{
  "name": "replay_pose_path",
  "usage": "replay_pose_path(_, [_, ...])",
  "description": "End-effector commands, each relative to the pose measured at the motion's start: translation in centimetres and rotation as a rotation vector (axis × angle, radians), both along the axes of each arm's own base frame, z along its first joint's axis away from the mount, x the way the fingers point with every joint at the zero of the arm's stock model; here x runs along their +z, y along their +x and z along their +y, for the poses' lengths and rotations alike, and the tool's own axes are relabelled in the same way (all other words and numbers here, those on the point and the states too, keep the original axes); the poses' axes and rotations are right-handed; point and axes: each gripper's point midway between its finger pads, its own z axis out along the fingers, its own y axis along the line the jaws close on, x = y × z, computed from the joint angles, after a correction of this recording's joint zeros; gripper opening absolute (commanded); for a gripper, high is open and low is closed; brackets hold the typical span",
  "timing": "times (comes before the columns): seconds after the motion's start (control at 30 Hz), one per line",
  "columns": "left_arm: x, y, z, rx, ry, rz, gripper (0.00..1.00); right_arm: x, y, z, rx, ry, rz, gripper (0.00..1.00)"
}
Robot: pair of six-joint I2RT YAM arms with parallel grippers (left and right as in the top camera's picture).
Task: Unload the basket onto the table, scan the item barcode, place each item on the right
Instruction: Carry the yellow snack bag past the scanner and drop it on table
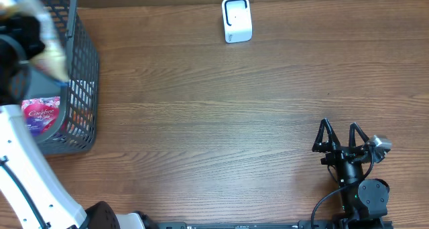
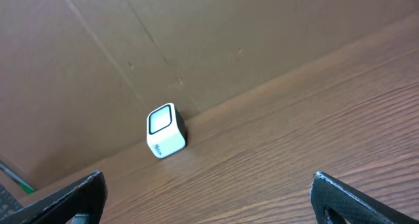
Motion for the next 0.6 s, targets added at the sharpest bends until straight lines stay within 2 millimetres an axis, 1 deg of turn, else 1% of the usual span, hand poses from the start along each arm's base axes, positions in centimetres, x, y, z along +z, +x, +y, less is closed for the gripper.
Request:
replay_pose_path(0.0, [-2.6,0.9,-11.5,-0.345,-0.147,0.102,0.04,-0.3,0.0,-0.3,-0.014,0.001,0.000,1.00])
replay_pose_path(0.07, [-5.6,0.9,-17.0,-0.483,-0.156,0.209,0.04,-0.3,0.0,-0.3,-0.014,0.001,0.000,1.00])
replay_pose_path(0.1, [-7.2,0.8,-19.1,-0.526,-0.152,0.265,0.04,-0.3,0.0,-0.3,-0.014,0.001,0.000,1.00])
replay_pose_path(0.13, [-8.7,0.8,-20.7,-0.557,-0.143,0.313,0.04,-0.3,0.0,-0.3,-0.014,0.001,0.000,1.00])
replay_pose_path(0.17, [-10.9,0.6,-22.8,-0.593,-0.121,0.385,0.04,-0.3,0.0,-0.3,-0.014,0.001,0.000,1.00])
replay_pose_path(0.2, [-12.3,0.5,-23.8,-0.609,-0.104,0.427,0.04,-0.3,0.0,-0.3,-0.014,0.001,0.000,1.00])
replay_pose_path(0.23, [-15.2,0.2,-25.7,-0.634,-0.060,0.514,0.04,-0.3,0.0,-0.3,-0.014,0.001,0.000,1.00])
replay_pose_path(0.3, [-19.5,-0.5,-28.3,-0.668,-0.003,0.634,0.04,-0.3,0.0,-0.3,-0.014,0.001,0.000,1.00])
replay_pose_path(0.37, [-23.0,-1.2,-30.4,-0.694,0.029,0.735,0.04,-0.3,0.0,-0.3,-0.014,0.001,0.000,1.00])
replay_pose_path(0.4, [-24.1,-1.4,-31.1,-0.705,0.036,0.764,0.04,-0.3,0.0,-0.3,-0.014,0.001,0.000,1.00])
replay_pose_path(0.47, [-27.6,-2.2,-33.3,-0.747,0.055,0.855,0.04,-0.3,0.0,-0.3,-0.014,0.001,0.000,1.00])
replay_pose_path(0.5, [-28.7,-2.5,-33.9,-0.758,0.062,0.886,0.04,-0.3,0.0,-0.3,-0.014,0.001,0.000,1.00])
replay_pose_path(0.53, [-30.7,-3.1,-34.8,-0.776,0.075,0.937,0.05,-0.3,0.0,-0.3,-0.014,0.001,0.000,1.00])
replay_pose_path(0.57, [-31.5,-3.4,-35.1,-0.781,0.080,0.959,0.09,-0.3,0.0,-0.3,-0.014,0.001,0.000,1.00])
